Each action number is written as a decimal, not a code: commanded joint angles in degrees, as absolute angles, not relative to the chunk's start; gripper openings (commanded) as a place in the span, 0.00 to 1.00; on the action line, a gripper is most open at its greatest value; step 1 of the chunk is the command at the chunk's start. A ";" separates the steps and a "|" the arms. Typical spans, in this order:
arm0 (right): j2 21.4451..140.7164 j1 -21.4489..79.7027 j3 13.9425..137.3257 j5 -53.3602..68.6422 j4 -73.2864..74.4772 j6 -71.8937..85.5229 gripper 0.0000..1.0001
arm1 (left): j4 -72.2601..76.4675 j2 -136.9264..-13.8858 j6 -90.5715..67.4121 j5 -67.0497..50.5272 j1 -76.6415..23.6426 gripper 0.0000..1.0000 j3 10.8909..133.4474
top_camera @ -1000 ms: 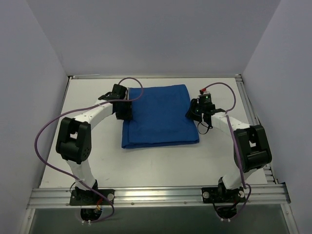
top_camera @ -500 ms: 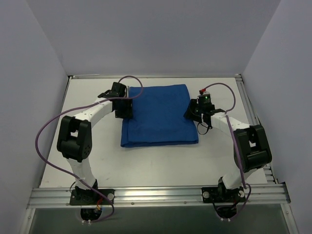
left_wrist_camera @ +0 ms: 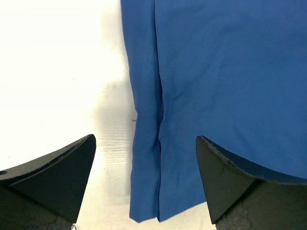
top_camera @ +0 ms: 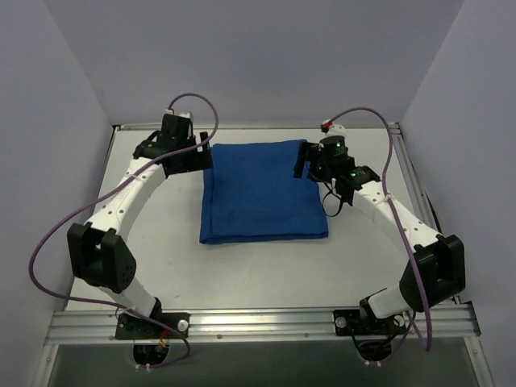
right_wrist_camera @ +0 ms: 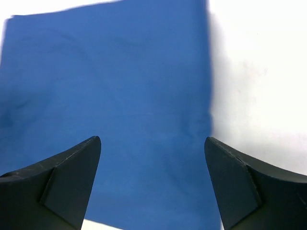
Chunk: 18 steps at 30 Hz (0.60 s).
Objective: Open and lay out the surgical kit
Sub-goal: Move the surgical kit at the center of the board, then open the surgical kit at the center of the board.
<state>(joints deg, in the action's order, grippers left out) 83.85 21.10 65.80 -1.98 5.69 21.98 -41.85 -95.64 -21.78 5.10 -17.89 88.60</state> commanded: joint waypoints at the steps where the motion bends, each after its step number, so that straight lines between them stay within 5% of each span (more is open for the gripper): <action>1: 81.83 30.37 68.64 -9.20 8.79 19.60 0.85 | -45.87 -86.60 -23.82 10.62 -17.05 0.94 91.41; 11: 91.22 56.75 73.65 -28.01 7.73 29.52 0.78 | -46.85 -63.47 -27.15 22.49 -15.47 0.94 75.53; 18: 105.26 65.38 82.52 -34.97 11.77 33.04 0.75 | -42.20 -48.10 -27.42 31.54 -14.85 0.94 61.73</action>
